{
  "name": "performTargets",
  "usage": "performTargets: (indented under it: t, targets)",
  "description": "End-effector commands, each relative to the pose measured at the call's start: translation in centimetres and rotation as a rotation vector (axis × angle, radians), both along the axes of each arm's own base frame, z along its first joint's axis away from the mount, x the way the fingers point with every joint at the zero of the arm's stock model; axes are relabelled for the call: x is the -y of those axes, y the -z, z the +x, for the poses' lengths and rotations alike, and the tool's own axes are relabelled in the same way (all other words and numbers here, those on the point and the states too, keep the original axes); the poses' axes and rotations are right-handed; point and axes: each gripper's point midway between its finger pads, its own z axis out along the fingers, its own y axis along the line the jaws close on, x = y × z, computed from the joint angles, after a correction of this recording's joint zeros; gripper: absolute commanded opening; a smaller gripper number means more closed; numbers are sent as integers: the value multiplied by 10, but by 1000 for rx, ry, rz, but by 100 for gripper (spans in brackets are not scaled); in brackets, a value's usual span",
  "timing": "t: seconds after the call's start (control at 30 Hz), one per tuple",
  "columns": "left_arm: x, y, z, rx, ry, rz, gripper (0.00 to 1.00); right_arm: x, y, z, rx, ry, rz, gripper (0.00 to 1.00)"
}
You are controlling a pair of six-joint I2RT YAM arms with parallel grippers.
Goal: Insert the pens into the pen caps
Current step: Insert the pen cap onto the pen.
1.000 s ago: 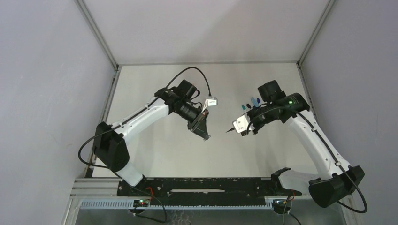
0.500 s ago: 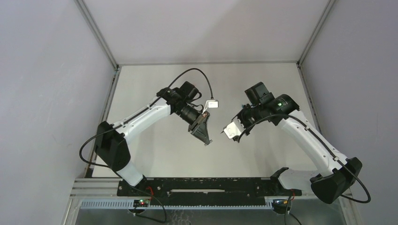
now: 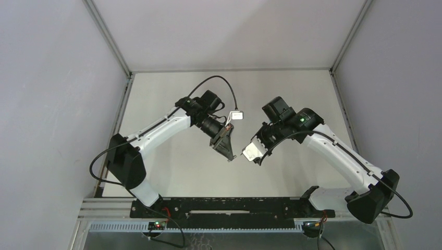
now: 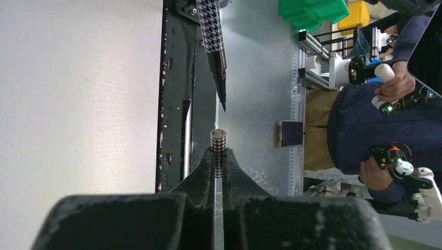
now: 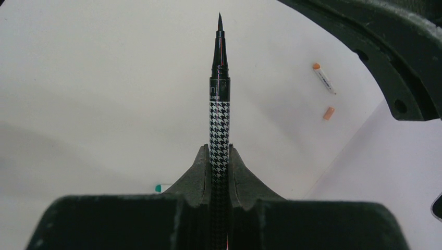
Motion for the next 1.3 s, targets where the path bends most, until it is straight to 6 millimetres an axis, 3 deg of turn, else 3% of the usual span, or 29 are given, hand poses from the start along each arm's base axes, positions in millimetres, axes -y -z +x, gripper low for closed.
performTargets:
  t: [0.0, 1.27]
  targets:
    - [8, -17, 4, 33, 14, -59, 0, -5, 0, -1, -5, 9, 3, 0]
    - [11, -19, 4, 23, 11, -78, 0, -26, 3, -9, -16, -6, 8, 0]
